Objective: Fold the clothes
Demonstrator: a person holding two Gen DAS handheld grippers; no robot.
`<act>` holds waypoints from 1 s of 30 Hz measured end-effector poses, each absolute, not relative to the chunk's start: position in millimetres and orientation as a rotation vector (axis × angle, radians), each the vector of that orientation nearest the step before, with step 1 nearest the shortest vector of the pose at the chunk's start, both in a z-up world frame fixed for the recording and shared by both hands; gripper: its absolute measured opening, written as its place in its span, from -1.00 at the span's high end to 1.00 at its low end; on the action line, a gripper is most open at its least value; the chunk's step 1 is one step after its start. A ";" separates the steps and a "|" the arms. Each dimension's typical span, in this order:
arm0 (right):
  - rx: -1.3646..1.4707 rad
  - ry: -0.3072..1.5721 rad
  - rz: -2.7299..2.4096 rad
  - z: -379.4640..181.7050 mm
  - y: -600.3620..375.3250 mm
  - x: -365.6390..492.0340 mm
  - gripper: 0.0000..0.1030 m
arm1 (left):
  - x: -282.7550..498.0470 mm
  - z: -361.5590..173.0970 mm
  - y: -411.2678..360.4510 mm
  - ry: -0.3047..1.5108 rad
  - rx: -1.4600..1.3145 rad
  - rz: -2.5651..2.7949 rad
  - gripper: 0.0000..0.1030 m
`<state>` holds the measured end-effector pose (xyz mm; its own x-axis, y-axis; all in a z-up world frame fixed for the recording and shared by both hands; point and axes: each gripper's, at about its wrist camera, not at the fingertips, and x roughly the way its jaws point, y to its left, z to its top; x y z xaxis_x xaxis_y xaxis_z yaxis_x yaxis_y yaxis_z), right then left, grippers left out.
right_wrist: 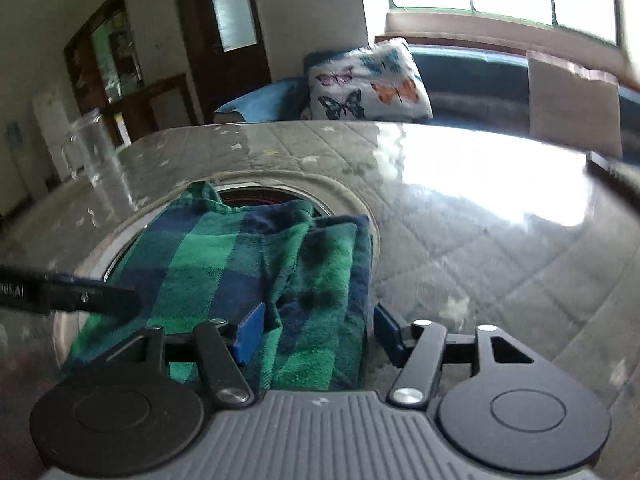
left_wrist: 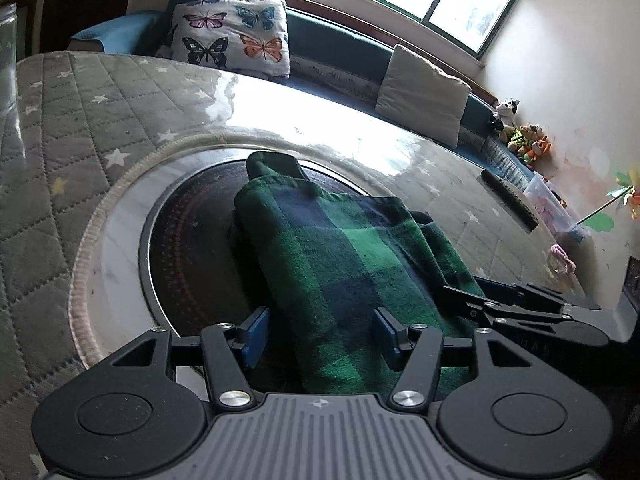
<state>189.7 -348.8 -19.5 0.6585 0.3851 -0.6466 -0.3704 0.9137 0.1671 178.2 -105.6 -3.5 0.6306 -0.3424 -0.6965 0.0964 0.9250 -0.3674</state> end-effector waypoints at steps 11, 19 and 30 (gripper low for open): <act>0.115 0.772 0.450 -19.5 -355.0 179.1 0.51 | 180.1 -6.0 -107.9 0.865 -0.322 -0.292 0.10; 0.175 0.780 0.436 -17.1 -375.4 140.0 0.56 | 166.1 -6.7 -114.7 0.884 -0.317 -0.353 0.08; 0.220 0.764 0.402 -21.4 -377.8 135.1 0.36 | 168.0 -12.6 -122.1 0.885 -0.293 -0.357 0.12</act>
<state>135.2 -377.8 -21.4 0.6516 0.4293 -0.6254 -0.2719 0.9018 0.3358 168.0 -122.1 -12.6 0.5813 -0.4197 -0.6971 0.1813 0.9020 -0.3919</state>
